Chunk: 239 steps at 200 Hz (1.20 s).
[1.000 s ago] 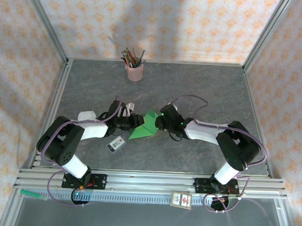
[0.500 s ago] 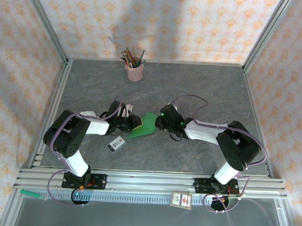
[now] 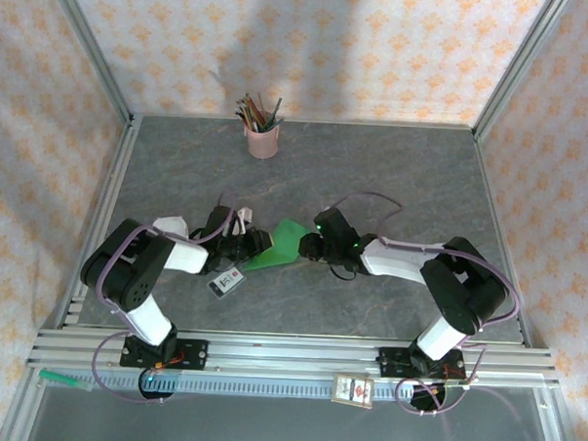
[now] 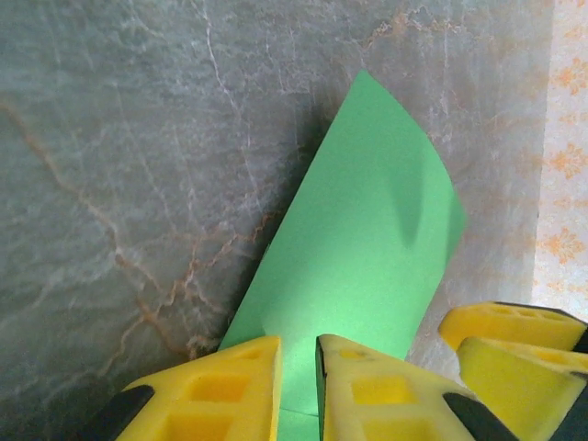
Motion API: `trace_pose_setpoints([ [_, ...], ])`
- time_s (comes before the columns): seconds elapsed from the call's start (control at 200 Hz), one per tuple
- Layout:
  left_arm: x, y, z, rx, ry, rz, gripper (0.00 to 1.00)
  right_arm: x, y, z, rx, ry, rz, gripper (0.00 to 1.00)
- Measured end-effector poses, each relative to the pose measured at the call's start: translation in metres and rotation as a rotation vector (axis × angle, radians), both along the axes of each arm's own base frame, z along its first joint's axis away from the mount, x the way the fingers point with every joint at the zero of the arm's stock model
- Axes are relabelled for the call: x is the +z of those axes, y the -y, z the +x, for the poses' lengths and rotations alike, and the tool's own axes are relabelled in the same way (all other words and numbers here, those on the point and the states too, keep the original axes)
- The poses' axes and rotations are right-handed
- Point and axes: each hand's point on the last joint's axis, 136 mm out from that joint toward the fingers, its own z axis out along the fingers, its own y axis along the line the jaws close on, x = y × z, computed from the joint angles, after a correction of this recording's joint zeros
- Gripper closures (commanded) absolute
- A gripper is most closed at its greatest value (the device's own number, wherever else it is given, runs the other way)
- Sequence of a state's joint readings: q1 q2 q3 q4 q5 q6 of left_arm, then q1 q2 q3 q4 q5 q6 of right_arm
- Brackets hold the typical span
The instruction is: Fold a paper plane with a square sheet of paper (pick it up from the middle)
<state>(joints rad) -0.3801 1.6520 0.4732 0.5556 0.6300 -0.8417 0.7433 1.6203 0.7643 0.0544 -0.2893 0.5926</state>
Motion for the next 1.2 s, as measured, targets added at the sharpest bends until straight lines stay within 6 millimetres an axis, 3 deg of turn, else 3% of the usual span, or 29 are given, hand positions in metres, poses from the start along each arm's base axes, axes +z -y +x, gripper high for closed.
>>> trace_pose_setpoints([
  [0.185, 0.002, 0.014, -0.015, 0.031, 0.021, -0.031, 0.77, 0.005, -0.015, -0.009, 0.038, -0.027, 0.105, 0.6],
  [0.365, 0.002, 0.032, -0.032, 0.049, 0.001, -0.064, 0.76, 0.02, -0.021, -0.01, 0.042, -0.001, 0.18, 0.68],
  [0.511, 0.003, 0.034, -0.038, 0.079, -0.011, -0.074, 0.75, 0.026, -0.028, -0.007, 0.039, 0.005, 0.229, 0.71],
  [0.856, 0.009, 0.032, -0.044, 0.072, -0.019, -0.067, 0.7, -0.009, -0.034, -0.01, 0.052, -0.063, 0.213, 0.76],
  [1.021, 0.021, 0.036, -0.049, 0.036, 0.001, -0.077, 0.69, -0.013, -0.033, -0.011, 0.055, -0.065, 0.204, 0.77],
  [1.196, 0.017, 0.038, -0.06, -0.009, -0.021, -0.055, 0.69, -0.014, -0.032, -0.01, 0.054, -0.06, 0.198, 0.77],
])
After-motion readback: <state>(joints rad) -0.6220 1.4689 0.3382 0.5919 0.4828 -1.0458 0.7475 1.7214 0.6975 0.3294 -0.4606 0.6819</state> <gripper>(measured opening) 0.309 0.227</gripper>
